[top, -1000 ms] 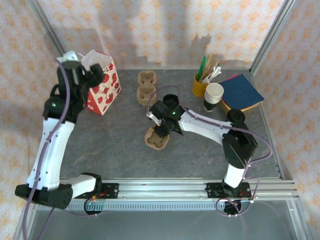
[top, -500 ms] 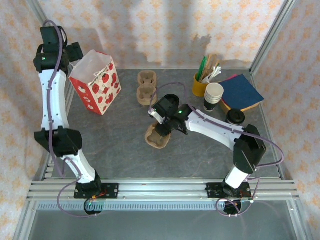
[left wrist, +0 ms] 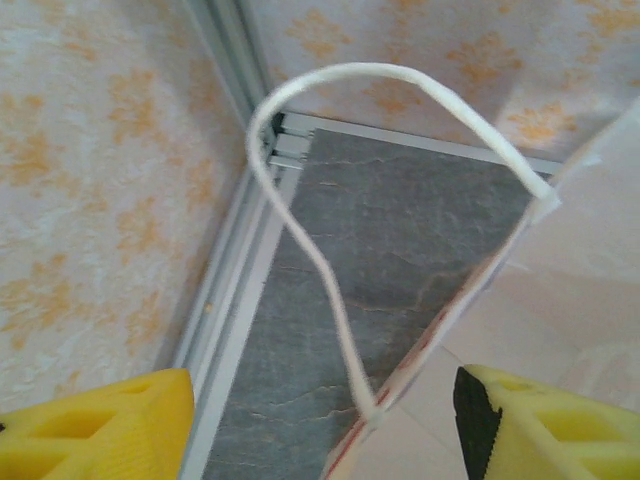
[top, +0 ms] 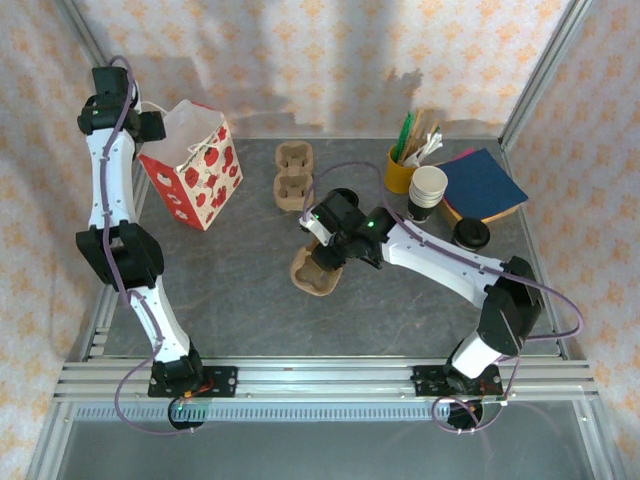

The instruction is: Pack the takeout coffee

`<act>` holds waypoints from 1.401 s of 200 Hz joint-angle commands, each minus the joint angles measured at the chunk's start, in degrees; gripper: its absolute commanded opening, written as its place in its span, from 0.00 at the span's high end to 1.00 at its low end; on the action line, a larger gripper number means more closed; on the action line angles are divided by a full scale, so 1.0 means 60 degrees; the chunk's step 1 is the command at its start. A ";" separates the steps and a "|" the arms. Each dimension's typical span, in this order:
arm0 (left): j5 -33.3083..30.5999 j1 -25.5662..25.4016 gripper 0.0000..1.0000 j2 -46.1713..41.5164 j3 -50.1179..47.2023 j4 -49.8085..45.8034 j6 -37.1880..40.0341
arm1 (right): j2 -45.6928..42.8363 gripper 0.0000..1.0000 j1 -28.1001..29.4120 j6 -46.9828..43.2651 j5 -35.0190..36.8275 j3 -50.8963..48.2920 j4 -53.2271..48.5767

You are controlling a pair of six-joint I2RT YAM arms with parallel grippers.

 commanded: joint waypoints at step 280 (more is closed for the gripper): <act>0.0315 -0.1529 0.92 -0.2363 -0.2371 0.0523 0.0511 | -0.0525 0.58 0.0042 -0.0189 -0.0276 0.0278 0.0100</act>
